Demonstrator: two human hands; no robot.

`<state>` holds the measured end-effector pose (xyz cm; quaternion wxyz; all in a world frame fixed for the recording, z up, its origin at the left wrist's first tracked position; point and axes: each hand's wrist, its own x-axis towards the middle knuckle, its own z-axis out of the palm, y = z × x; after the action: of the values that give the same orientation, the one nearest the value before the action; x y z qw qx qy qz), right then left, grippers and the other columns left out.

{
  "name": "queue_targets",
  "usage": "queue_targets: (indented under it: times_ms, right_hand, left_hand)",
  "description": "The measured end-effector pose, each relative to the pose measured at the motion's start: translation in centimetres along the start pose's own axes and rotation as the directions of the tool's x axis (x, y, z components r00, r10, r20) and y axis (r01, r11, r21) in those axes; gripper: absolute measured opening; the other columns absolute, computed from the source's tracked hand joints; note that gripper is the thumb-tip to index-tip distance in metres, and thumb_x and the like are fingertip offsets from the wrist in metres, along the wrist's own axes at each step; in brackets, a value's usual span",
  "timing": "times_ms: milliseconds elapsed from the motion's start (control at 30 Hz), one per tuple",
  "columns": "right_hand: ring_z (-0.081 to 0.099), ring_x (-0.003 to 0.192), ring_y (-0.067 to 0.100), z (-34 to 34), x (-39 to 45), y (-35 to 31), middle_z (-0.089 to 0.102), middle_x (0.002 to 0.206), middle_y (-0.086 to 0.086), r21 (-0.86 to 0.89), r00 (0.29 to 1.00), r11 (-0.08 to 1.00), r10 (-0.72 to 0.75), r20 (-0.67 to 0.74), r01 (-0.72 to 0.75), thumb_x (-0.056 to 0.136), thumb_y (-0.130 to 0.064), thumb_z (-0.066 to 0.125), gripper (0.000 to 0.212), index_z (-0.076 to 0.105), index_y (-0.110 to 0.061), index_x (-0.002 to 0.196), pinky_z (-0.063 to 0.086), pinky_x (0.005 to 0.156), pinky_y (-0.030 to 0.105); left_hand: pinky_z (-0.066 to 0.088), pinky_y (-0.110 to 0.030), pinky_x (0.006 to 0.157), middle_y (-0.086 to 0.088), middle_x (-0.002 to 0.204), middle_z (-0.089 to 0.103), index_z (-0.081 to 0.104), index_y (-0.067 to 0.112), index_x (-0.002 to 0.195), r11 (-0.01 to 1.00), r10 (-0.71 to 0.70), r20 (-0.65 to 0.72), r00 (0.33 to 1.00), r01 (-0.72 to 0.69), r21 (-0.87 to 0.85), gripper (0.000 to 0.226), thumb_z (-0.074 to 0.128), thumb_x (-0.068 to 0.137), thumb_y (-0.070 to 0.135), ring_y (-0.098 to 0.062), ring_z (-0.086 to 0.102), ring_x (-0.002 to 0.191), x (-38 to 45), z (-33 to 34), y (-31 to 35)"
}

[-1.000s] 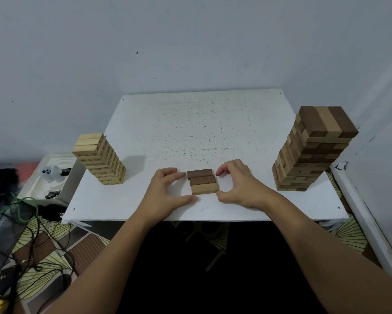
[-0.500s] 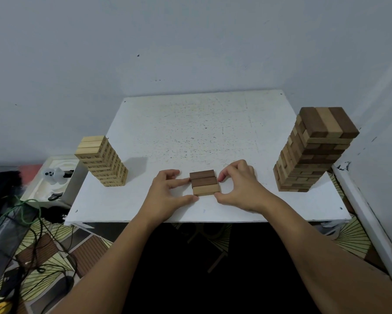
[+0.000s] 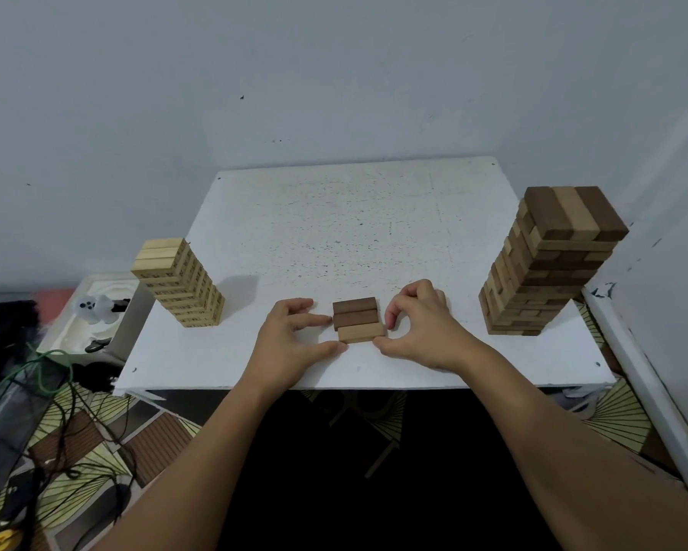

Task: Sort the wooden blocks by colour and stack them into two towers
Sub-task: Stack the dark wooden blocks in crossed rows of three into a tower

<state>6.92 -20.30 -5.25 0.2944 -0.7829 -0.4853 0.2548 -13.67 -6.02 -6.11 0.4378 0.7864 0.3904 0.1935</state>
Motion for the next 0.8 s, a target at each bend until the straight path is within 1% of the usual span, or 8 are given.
queue_targets:
  times_ms: [100, 200, 333, 433, 567, 700, 800]
  right_hand:
    - [0.028, 0.119, 0.008, 0.06, 0.08, 0.04, 0.035, 0.118, -0.015, 0.009, 1.000, 1.000, -0.002, -0.006, 0.002, 0.075, -0.041, 0.083, 0.021, 0.066, -0.032, 0.083, 0.025, 0.102, 0.021]
    - [0.028, 0.119, 0.008, 0.02, 0.13, 0.01, 0.035, 0.117, -0.015, 0.004, 1.000, 1.000, 0.001, -0.006, -0.001, 0.076, -0.041, 0.083, 0.019, 0.068, -0.031, 0.082, 0.024, 0.102, 0.020]
    - [0.028, 0.119, 0.008, 0.07, 0.15, 0.06, 0.035, 0.117, -0.017, 0.000, 1.000, 1.000, 0.001, -0.006, -0.001, 0.076, -0.042, 0.083, 0.019, 0.069, -0.032, 0.083, 0.023, 0.103, 0.020]
    - [0.028, 0.120, 0.009, 0.03, 0.19, 0.06, 0.035, 0.118, -0.015, 0.001, 1.000, 1.000, 0.000, -0.010, 0.000, 0.075, -0.043, 0.082, 0.022, 0.066, -0.033, 0.087, 0.025, 0.102, 0.022]
    - [0.028, 0.122, 0.009, 0.03, 0.13, 0.11, 0.035, 0.120, -0.015, 0.008, 1.000, 1.000, 0.002, -0.005, -0.002, 0.075, -0.044, 0.082, 0.027, 0.063, -0.035, 0.092, 0.027, 0.102, 0.024]
    - [0.027, 0.122, 0.010, 0.11, 0.20, 0.20, 0.034, 0.121, -0.014, -0.003, 1.000, 1.000, 0.005, -0.009, -0.005, 0.076, -0.046, 0.081, 0.030, 0.063, -0.038, 0.098, 0.027, 0.104, 0.025]
    - [0.026, 0.122, 0.009, 0.12, 0.27, 0.29, 0.033, 0.121, -0.014, -0.005, 1.000, 1.000, 0.004, -0.007, -0.004, 0.076, -0.047, 0.081, 0.029, 0.064, -0.037, 0.099, 0.025, 0.105, 0.024]
  left_hand:
    - [0.033, -0.012, 0.103, 0.023, 0.132, 0.053, 0.083, 0.033, 0.103, 1.000, 0.003, 0.001, 1.000, -0.003, -0.009, 0.041, 0.098, 0.066, 0.036, 0.007, 0.048, 0.129, 0.02, 0.05, 0.01]
    - [0.033, -0.010, 0.102, 0.023, 0.132, 0.054, 0.083, 0.034, 0.101, 1.000, 0.006, 0.003, 1.000, -0.006, -0.020, 0.037, 0.098, 0.067, 0.034, 0.008, 0.048, 0.128, -0.04, 0.02, 0.07]
    - [0.034, -0.014, 0.105, 0.024, 0.132, 0.054, 0.083, 0.035, 0.099, 1.000, 0.002, 0.007, 1.000, -0.002, -0.026, 0.035, 0.098, 0.067, 0.034, 0.007, 0.048, 0.129, 0.01, 0.03, -0.02]
    - [0.034, -0.014, 0.105, 0.024, 0.132, 0.054, 0.083, 0.035, 0.097, 1.000, 0.005, 0.013, 1.000, -0.004, -0.018, 0.033, 0.098, 0.067, 0.035, 0.009, 0.047, 0.128, -0.05, 0.00, -0.06]
    - [0.029, -0.006, 0.099, 0.023, 0.131, 0.054, 0.082, 0.035, 0.089, 1.000, 0.016, 0.007, 1.000, -0.015, -0.016, 0.028, 0.098, 0.066, 0.034, 0.012, 0.046, 0.128, -0.14, -0.01, -0.04]
    - [0.030, -0.008, 0.100, 0.023, 0.132, 0.054, 0.082, 0.036, 0.091, 1.000, 0.017, 0.007, 1.000, -0.017, -0.021, 0.030, 0.098, 0.066, 0.035, 0.011, 0.047, 0.127, -0.11, 0.02, 0.06]
    - [0.032, -0.012, 0.102, 0.023, 0.131, 0.054, 0.083, 0.036, 0.092, 1.000, 0.016, 0.005, 1.000, -0.015, -0.022, 0.030, 0.098, 0.066, 0.034, 0.009, 0.048, 0.128, -0.12, 0.04, 0.05]
